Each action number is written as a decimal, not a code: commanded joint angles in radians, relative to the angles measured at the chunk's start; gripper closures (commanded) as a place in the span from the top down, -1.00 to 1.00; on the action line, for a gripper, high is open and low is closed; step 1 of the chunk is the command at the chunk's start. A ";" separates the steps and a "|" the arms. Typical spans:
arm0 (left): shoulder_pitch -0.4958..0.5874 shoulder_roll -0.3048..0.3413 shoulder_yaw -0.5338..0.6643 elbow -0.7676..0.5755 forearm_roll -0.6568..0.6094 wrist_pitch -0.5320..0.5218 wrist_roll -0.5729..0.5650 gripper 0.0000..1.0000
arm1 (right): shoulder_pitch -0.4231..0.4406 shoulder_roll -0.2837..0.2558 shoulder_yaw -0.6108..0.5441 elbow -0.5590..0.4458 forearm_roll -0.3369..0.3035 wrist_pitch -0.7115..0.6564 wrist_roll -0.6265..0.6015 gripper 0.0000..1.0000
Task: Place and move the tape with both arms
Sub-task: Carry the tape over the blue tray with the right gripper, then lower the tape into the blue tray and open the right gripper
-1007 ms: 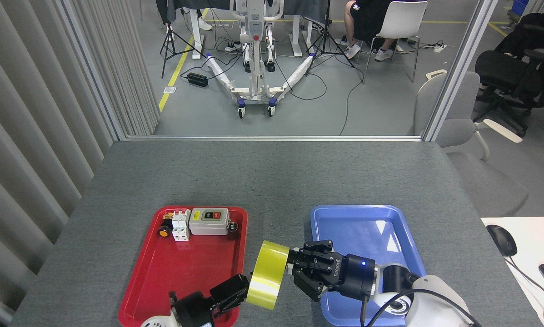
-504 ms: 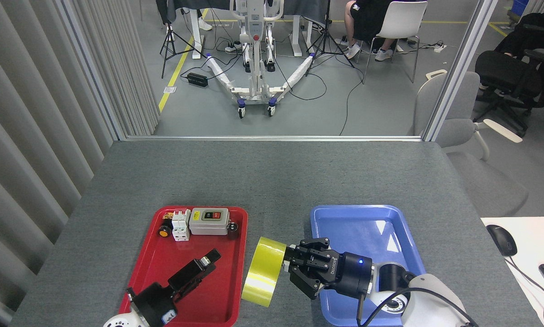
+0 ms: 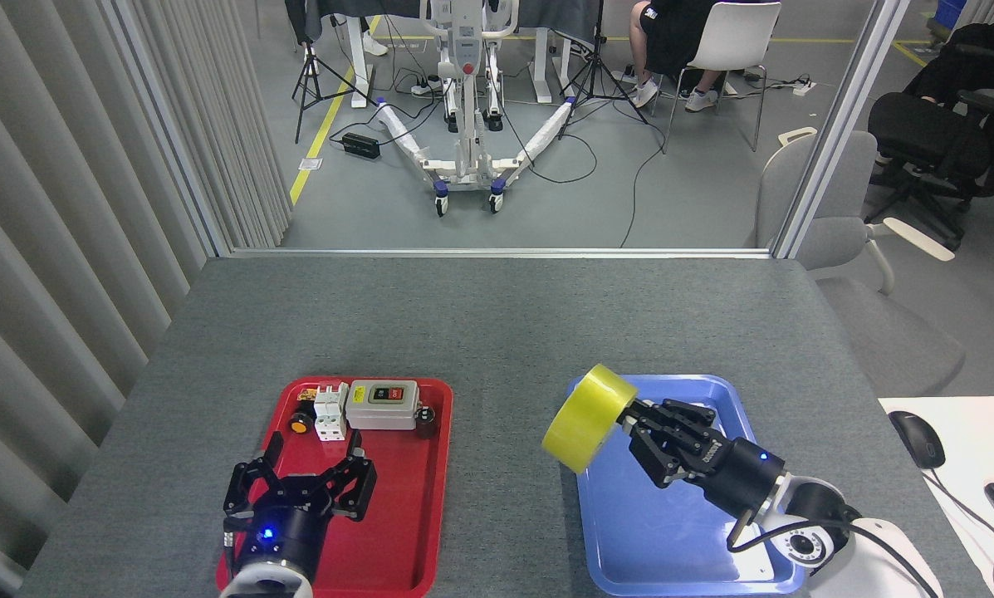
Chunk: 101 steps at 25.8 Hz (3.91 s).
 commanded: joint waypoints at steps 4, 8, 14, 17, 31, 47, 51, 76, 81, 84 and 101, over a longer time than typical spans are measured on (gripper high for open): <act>0.050 0.001 -0.146 0.023 -0.038 0.189 0.058 1.00 | -0.008 0.025 -0.102 0.017 0.002 0.346 0.253 -0.92; 0.047 0.001 -0.145 0.035 -0.028 0.186 0.131 1.00 | -0.066 0.021 -0.111 0.040 0.002 0.510 0.489 -0.95; 0.044 0.016 -0.142 0.072 0.039 0.166 0.305 1.00 | -0.073 0.027 -0.128 0.069 0.002 0.628 0.717 -0.96; 0.042 0.050 -0.140 0.066 0.134 0.085 0.305 1.00 | -0.073 0.024 -0.128 0.078 0.002 0.694 0.779 -0.96; 0.047 0.094 -0.090 0.075 0.206 -0.025 0.320 1.00 | -0.221 0.033 -0.052 0.297 0.005 0.763 0.770 -0.86; 0.037 0.126 -0.067 0.095 0.205 -0.018 0.319 1.00 | -0.215 0.041 -0.028 0.297 0.005 0.762 0.728 -0.62; 0.040 0.128 -0.065 0.097 0.205 -0.019 0.320 1.00 | -0.212 0.039 -0.028 0.297 0.004 0.760 0.719 -0.55; 0.034 0.166 -0.064 0.110 0.197 -0.018 0.319 1.00 | -0.209 0.042 -0.026 0.296 0.002 0.753 0.687 -0.08; 0.027 0.166 -0.064 0.112 0.199 -0.018 0.319 1.00 | -0.208 0.044 -0.029 0.251 0.002 0.719 0.662 -0.02; 0.027 0.166 -0.064 0.118 0.197 -0.018 0.320 1.00 | -0.180 0.041 -0.036 0.167 0.014 0.670 0.582 0.08; 0.027 0.168 -0.064 0.138 0.197 -0.018 0.320 1.00 | 0.210 0.226 -0.252 -0.233 0.711 0.513 -0.326 0.97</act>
